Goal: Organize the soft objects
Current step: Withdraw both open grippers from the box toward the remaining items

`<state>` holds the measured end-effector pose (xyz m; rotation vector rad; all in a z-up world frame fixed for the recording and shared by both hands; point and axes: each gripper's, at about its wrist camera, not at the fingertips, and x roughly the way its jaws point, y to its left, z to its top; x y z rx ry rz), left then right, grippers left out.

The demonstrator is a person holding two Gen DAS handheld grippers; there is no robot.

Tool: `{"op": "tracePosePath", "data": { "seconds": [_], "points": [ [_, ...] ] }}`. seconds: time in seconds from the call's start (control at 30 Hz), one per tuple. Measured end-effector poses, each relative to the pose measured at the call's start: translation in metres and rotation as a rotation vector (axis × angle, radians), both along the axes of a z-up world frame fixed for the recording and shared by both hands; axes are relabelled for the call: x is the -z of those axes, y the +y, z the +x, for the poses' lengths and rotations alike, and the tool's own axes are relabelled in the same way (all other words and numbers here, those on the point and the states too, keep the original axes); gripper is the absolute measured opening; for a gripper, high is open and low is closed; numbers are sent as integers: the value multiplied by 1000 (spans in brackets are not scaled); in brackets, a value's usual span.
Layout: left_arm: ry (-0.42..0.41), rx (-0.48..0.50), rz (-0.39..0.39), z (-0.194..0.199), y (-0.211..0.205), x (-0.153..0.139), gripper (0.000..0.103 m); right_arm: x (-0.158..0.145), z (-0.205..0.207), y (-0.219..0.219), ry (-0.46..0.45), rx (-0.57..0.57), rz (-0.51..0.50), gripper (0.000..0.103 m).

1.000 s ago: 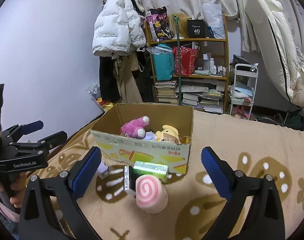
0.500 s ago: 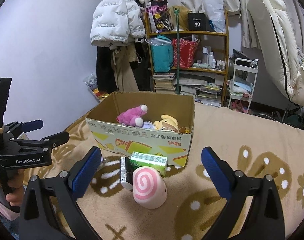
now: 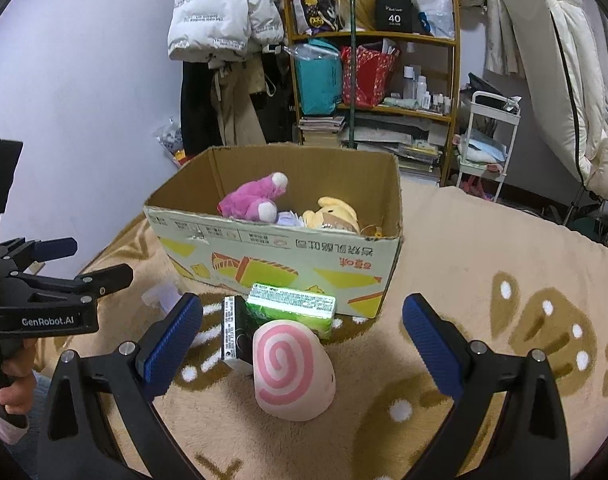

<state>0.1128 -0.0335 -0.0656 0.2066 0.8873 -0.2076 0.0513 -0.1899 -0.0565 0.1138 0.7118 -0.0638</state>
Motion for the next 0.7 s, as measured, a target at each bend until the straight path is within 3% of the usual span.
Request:
{"op": "tracePosePath", "data": {
  "seconds": [0.53, 0.7],
  "points": [
    [187, -38, -62, 43, 6, 42, 98, 37, 26, -6, 120, 34, 42, 103],
    [201, -49, -64, 51, 8, 50, 98, 42, 30, -8, 131, 37, 71, 103]
  ]
}}
